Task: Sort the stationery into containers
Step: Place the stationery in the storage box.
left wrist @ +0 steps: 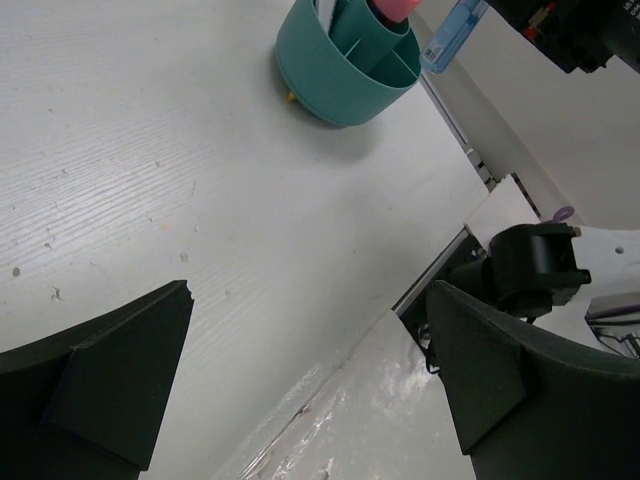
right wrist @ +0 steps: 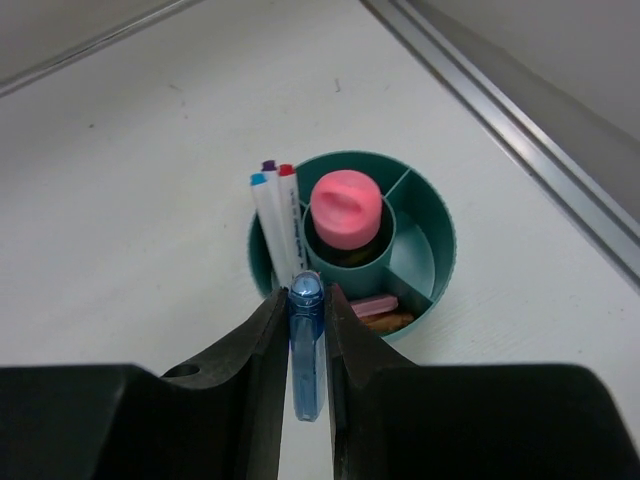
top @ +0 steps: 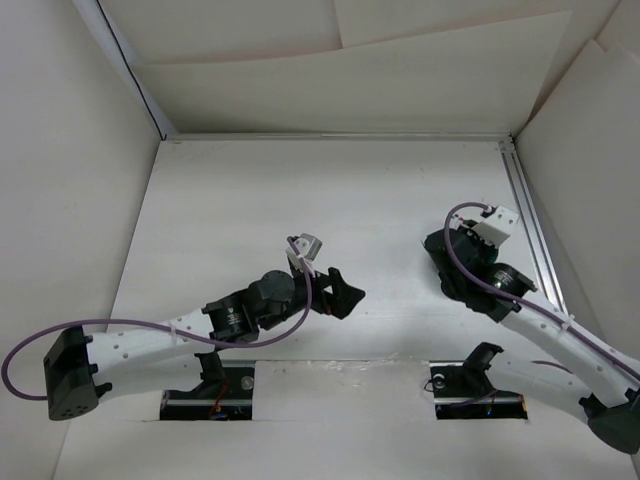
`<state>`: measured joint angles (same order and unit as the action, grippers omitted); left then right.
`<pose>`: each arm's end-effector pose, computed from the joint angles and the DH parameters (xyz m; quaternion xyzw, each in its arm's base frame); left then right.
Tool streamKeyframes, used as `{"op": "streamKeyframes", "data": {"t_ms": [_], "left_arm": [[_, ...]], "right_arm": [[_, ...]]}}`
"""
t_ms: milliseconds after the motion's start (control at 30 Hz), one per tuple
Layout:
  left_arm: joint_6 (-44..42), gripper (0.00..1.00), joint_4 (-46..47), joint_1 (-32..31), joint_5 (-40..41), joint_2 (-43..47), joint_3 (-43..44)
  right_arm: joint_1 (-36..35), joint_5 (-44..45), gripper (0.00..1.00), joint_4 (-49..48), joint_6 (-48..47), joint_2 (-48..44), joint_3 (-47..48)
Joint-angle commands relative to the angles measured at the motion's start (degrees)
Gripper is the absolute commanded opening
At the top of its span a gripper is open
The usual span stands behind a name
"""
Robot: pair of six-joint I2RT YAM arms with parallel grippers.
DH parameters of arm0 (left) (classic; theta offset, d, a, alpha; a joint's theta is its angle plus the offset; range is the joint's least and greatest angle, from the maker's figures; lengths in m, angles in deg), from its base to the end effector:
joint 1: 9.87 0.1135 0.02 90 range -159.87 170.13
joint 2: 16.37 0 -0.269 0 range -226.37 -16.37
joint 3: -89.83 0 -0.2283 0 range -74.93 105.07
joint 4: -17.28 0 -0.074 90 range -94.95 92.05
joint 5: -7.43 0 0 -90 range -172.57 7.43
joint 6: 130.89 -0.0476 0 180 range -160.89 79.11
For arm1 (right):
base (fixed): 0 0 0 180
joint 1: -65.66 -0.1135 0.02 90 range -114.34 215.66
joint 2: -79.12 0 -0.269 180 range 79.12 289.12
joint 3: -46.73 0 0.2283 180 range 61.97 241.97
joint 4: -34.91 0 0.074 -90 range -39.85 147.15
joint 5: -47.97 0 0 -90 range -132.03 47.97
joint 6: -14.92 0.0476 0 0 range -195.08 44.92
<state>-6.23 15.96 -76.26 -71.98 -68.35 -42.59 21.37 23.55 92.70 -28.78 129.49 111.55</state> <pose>0.0890 -0.1817 0.2959 0.1423 0.7271 -0.4722 0.4775 0.1288 0.0651 0.3134 0.2280 0.7680 -0.1132 0.5876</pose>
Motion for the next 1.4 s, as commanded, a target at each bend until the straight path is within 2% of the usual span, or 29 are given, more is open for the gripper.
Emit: {"op": "streamKeyframes", "data": {"t_ms": [0, 233, 533, 1067, 1367], "left_arm": [[0.7, 1.0, 1.9, -0.2, 0.1, 0.6, -1.0], [0.7, 1.0, 3.0, -0.2, -0.5, -1.3, -1.0], [1.2, 1.0, 4.8, -0.2, -1.0, -2.9, -1.6], [1.2, 1.0, 5.3, -0.2, -1.0, -4.4, -2.1], [1.2, 1.0, 5.3, -0.2, -1.0, -4.4, -2.1]], "right_arm": [[5.3, 1.2, 0.15, -5.5, -1.1, 0.4, -1.1], [12.3, -1.6, 0.15, -9.9, -3.9, 2.4, -2.2], [15.1, -1.6, 0.15, -11.8, -1.6, 5.5, -3.3], [15.1, 1.3, 0.15, -7.5, 9.2, 7.6, -5.6], [15.1, 2.4, 0.17, -6.2, 11.7, 8.6, -6.2]]}}
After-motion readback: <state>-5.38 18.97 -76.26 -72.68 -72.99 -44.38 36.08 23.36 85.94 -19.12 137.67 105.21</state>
